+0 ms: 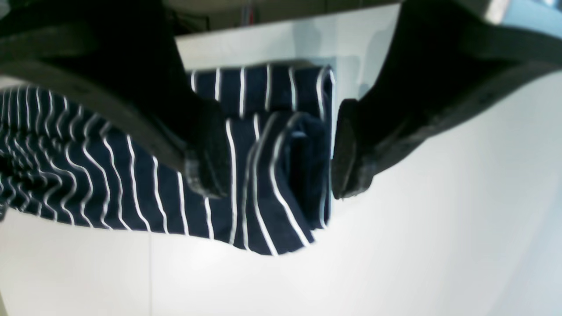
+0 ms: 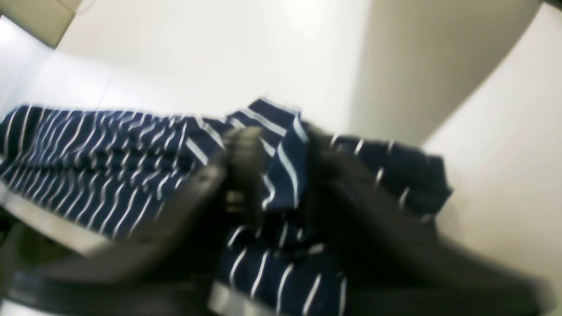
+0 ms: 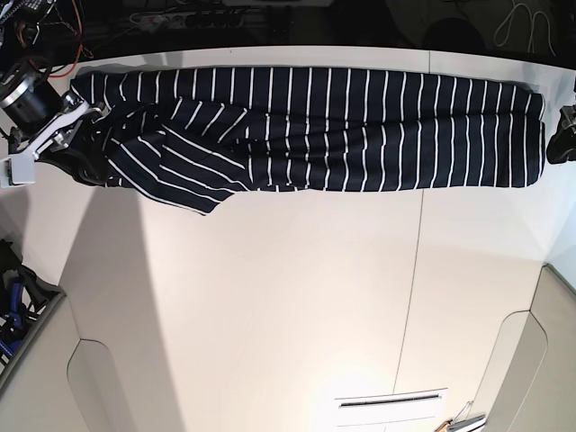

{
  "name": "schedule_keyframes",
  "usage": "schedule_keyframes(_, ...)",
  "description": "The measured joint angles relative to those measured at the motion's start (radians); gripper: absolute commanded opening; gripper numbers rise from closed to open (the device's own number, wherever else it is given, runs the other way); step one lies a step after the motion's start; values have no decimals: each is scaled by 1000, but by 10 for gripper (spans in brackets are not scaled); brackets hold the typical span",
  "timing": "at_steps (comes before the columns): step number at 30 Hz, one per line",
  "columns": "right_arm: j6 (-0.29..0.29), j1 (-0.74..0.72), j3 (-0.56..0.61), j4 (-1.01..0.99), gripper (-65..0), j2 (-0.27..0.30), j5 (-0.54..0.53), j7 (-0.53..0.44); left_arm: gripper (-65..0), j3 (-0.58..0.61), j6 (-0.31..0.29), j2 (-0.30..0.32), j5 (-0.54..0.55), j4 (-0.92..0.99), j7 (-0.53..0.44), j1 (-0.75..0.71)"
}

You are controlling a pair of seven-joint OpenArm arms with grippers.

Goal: Fold the T-shirt properly

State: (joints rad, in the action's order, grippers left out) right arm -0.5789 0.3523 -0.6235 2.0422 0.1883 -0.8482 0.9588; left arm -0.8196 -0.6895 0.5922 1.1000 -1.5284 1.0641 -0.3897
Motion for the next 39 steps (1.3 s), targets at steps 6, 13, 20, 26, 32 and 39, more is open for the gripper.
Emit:
schedule_keyframes(6, -5, -64, 3, -23, -650, -73, 71, -19, -169, 57, 0, -10, -29, 92, -73, 3)
schedule_keyframes(13, -2, -95, 41, -215, -650, -45, 159, -70, -169, 150, 0, -8, -192, 99, -210, 5)
schedule_keyframes(20, -1, -95, 69, -436, -650, -30, 161, -92, -169, 156, 0, -8, -286, 100, -264, 6)
schedule_keyframes(26, 2, -95, 69, -491, -650, -30, 149, -106, -169, 156, 0, -8, -299, 112, -267, 8)
schedule_keyframes(32, 2, -95, 69, -492, -650, -30, 110, -106, -169, 156, 0, -8, -295, 180, -275, 7)
schedule_keyframes(39, 2, -95, 69, -492, -650, -30, 104, -90, -169, 156, 0, -11, -288, 198, -279, 8)
